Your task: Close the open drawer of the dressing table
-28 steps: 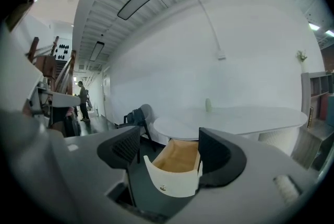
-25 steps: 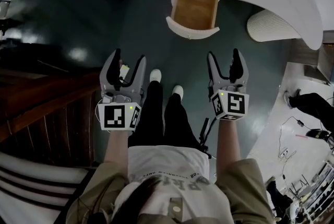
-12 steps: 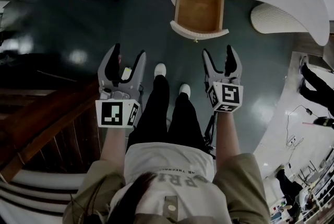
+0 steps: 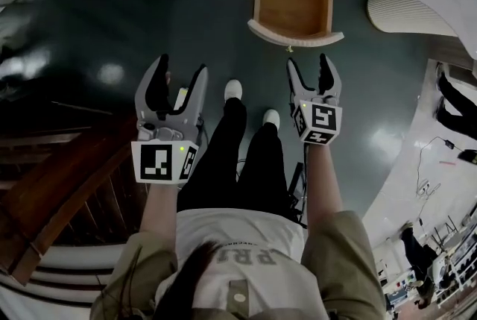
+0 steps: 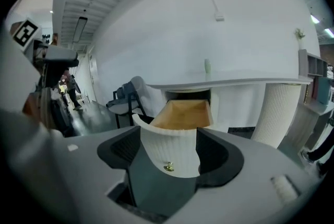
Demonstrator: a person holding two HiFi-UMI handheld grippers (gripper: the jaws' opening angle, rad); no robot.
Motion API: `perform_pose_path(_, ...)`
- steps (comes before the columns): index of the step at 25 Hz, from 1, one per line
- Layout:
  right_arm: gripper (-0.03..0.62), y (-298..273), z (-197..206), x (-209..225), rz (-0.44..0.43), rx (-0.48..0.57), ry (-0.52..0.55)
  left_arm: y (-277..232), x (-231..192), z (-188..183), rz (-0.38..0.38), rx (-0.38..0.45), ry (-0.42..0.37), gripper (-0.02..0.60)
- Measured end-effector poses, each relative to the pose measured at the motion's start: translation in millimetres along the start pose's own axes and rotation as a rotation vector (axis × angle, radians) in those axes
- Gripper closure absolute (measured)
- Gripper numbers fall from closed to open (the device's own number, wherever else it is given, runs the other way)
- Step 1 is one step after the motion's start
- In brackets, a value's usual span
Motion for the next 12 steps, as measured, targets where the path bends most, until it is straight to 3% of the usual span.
perform_pose_path(12,0.261,-52.0,64.9,-0.9,0.000,-0.101,0.026,-10.7,-6.7,34.8,-0.025,-0.036,0.005,0.293)
Point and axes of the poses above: the fingertips, and each gripper's own axes: y backward along the fingers, x to its right, z out of its underside, the point moved 7 cm from there along y, backward along the fingers, and after that the axes turned 8 degrees about z, right-handed, at the moved point
